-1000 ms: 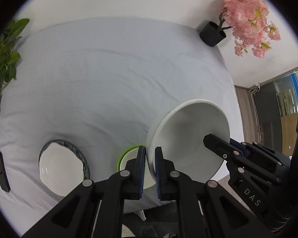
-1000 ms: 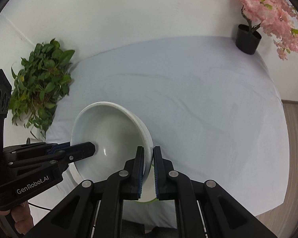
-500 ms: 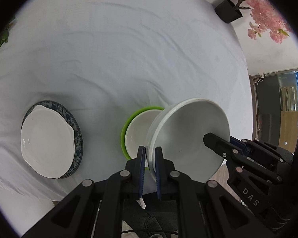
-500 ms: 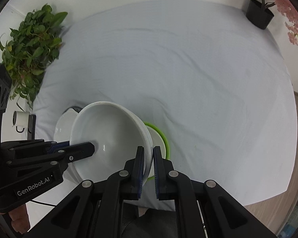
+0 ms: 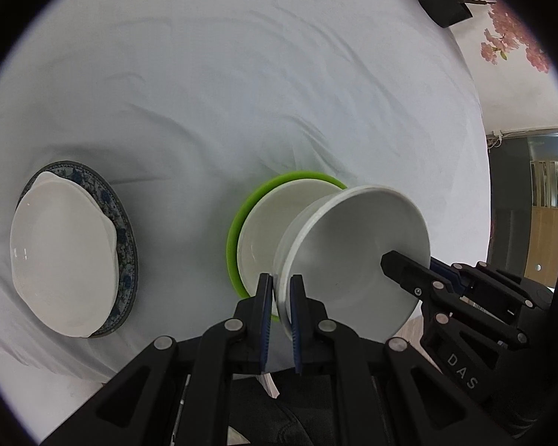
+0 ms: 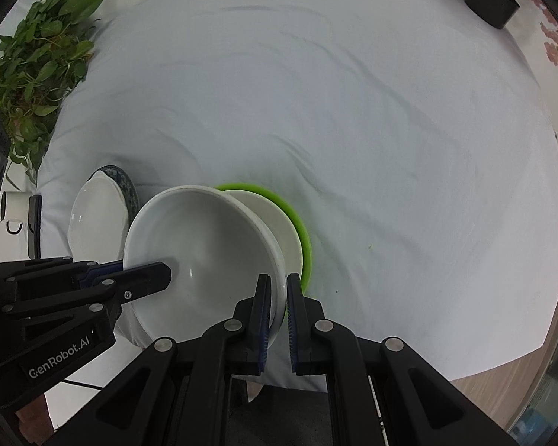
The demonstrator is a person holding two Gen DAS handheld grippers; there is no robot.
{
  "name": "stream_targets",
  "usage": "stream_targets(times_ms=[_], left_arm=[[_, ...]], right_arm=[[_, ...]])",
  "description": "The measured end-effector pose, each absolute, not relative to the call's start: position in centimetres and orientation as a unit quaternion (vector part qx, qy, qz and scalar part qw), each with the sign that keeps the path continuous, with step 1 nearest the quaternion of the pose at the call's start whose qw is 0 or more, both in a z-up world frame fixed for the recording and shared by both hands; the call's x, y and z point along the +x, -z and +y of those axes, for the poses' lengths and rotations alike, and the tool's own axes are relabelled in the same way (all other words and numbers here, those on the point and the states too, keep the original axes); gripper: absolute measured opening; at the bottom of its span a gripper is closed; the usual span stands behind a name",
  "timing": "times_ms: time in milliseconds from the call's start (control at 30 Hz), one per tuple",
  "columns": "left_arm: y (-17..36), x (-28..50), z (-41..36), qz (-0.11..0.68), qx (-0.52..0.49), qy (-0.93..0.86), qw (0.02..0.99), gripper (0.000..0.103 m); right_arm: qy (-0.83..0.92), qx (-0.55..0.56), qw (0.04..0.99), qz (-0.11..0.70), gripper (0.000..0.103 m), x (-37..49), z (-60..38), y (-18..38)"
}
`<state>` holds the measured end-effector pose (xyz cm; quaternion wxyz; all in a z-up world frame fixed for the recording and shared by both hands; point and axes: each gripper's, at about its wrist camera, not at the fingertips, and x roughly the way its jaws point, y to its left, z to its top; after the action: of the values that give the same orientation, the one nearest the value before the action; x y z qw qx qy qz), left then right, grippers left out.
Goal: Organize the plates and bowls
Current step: 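Carry the small white bowl with the right gripper over the bowl stack, then lower the small white bowl into the large white bowl and open the right gripper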
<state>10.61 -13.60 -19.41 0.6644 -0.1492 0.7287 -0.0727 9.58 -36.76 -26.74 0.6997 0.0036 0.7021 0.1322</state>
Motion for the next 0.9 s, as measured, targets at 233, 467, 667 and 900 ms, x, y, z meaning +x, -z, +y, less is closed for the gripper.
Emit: stream_targets(times_ms=[233,467,667,900], left_arm=[[21.2,10.5,-13.6,0.735,-0.152,0.059,0.658,0.008],[22.5,10.5,-13.5,0.734,-0.163,0.054,0.658,0.008],[23.2,10.7,-13.3,0.734,-0.171,0.045,0.656,0.008],[23.5,10.6,-13.1,0.732,-0.182,0.050,0.655,0.008]], right_arm=[[-0.121,0.019,0.678,0.725,0.005,10.1,-36.8,30.1],[-0.113,0.029,0.669,0.734,0.005,10.8,-36.7,31.9],[-0.111,0.031,0.666,0.737,0.005,11.7,-36.1,32.9],[-0.105,0.029,0.662,0.742,0.005,12.1,-35.5,33.4]])
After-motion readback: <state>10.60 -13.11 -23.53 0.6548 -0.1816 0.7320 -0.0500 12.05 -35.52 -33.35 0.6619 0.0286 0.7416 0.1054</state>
